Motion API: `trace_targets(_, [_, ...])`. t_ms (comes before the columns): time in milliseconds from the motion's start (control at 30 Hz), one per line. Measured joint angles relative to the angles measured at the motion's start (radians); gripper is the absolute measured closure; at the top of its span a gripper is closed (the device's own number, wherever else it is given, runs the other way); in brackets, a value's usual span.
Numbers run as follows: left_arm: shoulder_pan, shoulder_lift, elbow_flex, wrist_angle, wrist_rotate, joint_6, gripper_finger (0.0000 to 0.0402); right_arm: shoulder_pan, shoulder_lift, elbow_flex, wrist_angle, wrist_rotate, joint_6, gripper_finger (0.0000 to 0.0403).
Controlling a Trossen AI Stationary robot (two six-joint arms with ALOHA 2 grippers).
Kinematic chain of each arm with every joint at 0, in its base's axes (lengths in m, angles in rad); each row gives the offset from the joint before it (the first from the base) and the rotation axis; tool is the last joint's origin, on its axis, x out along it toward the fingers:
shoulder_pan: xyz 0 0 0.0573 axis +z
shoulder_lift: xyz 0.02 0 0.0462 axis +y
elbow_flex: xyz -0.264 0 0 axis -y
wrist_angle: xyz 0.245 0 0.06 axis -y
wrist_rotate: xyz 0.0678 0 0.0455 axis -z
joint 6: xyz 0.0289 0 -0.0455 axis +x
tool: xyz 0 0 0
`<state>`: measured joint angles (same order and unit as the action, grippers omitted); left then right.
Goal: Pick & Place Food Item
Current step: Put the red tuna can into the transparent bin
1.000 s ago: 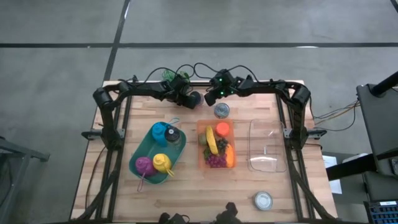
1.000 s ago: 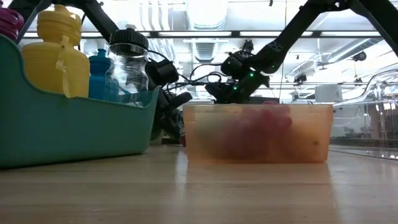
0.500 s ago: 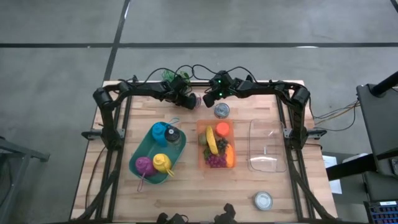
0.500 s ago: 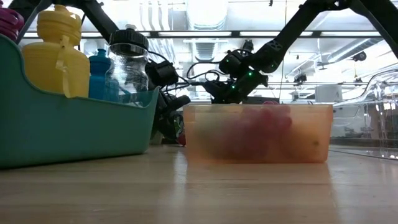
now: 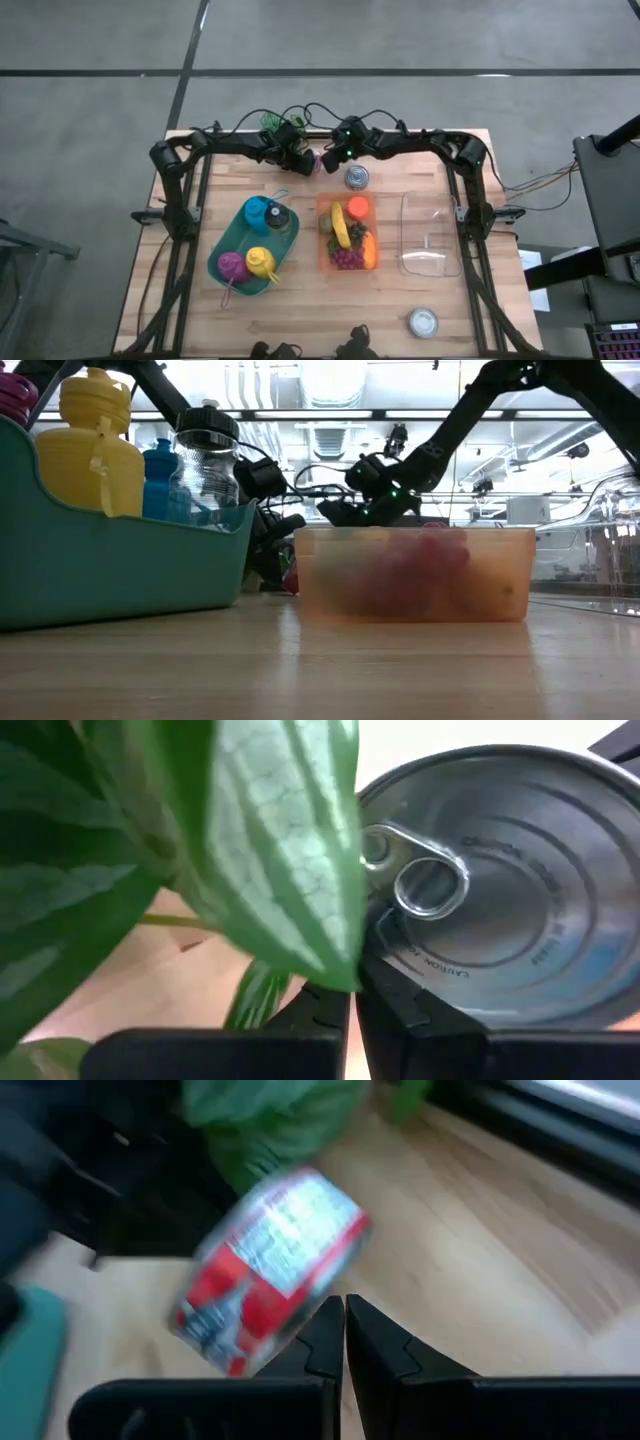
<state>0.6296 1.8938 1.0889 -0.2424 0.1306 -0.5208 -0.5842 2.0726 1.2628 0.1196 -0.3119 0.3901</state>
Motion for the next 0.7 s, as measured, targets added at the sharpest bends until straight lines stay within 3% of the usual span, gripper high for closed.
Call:
trace_targets(133, [0.0, 0.0, -0.002, -0.007, -0.009, 0.0, 0.038, 0.003, 0.023, 0.052, -0.008, -0.069, -0.001, 0.039])
trace_targets(700, [0.0, 0.0, -0.017, -0.028, -0.009, -0.006, 0.038, 0.005, 0.024, 0.098, -0.036, -0.09, -0.005, 0.039])
